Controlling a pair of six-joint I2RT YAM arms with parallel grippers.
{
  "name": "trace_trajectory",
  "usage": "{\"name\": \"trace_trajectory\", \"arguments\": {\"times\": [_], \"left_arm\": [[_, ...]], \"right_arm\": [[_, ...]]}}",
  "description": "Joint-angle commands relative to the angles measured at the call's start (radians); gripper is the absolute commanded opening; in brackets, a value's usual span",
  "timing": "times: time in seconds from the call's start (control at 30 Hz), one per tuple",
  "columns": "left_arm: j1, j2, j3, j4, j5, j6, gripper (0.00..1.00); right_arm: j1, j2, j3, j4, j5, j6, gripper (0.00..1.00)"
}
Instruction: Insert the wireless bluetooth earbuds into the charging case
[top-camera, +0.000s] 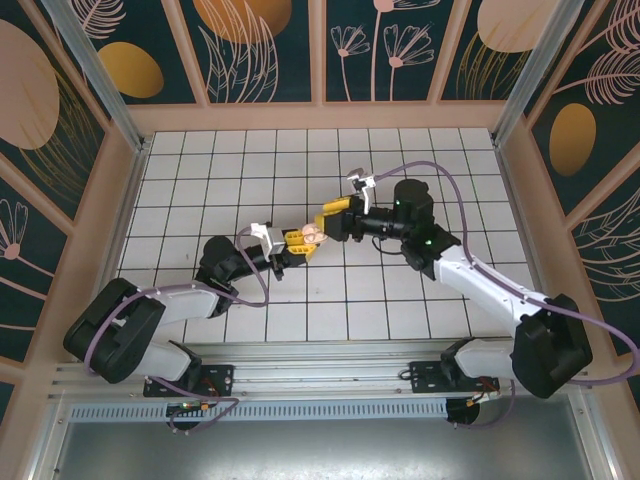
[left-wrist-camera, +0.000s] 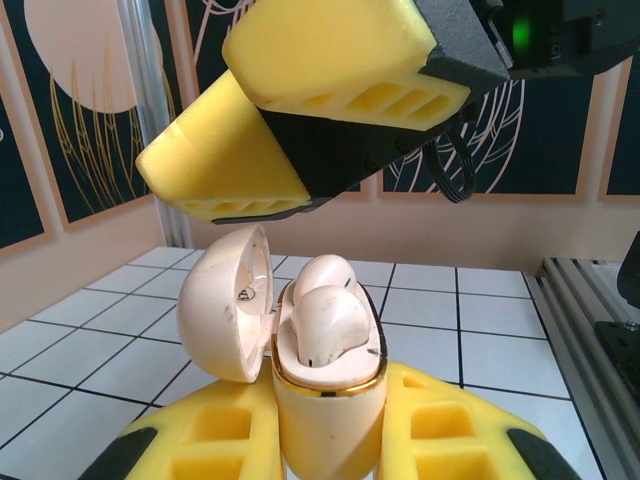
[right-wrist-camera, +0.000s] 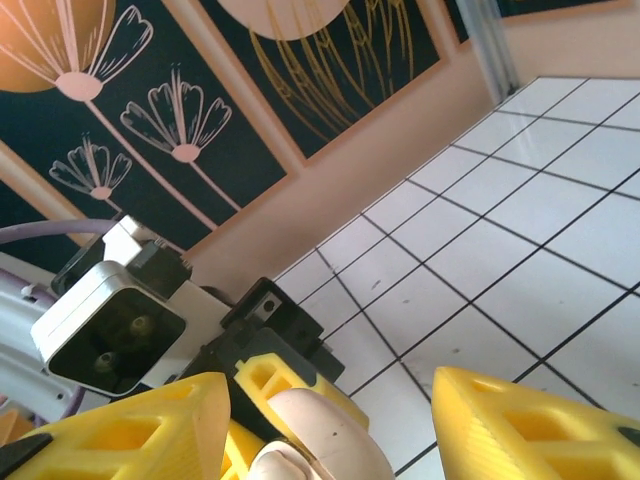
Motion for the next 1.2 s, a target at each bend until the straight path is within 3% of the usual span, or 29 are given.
{"name": "trace_trajectory", "arguments": {"times": [0.0,0.2,0.5,0.83,0.97,1.07,1.17], "left_arm": [[-0.003,-0.018,0.030,0.006,0.033,0.002,0.10],[-0.004,-0.024,0.031,0.013,0.038,0.000,0.10],[-0.003,-0.039,0.033,-0.009,0.005,0.008,0.10],[-0.004,-0.056,0.036,-0.072,-0.063,0.027,0.11],[-0.003,-0.056,0.050,-0.111,-0.088,0.010,0.11],[-0.003,-0.047,0.072,-0.159,-0.123,-0.029,0.11],[-0.003,-0.032,0.119,-0.247,-0.145,-0.105,0.12]], "right_arm": [[-0.005,0.016,0.041,-0.036,-0.095,-0.023,0.56],[-0.005,0.041,0.062,-0.070,-0.093,-0.034,0.56],[-0.002,0.054,0.054,-0.063,-0.190,-0.038,0.51],[-0.002,-0.112,-0.080,0.077,-0.252,-0.037,0.49],[-0.016,-0.192,-0.124,0.055,-0.104,-0.031,0.49],[-0.054,-0.238,-0.155,0.028,0.070,0.046,0.50],[-0.097,-0.255,-0.154,-0.110,0.273,0.114,0.49]]}}
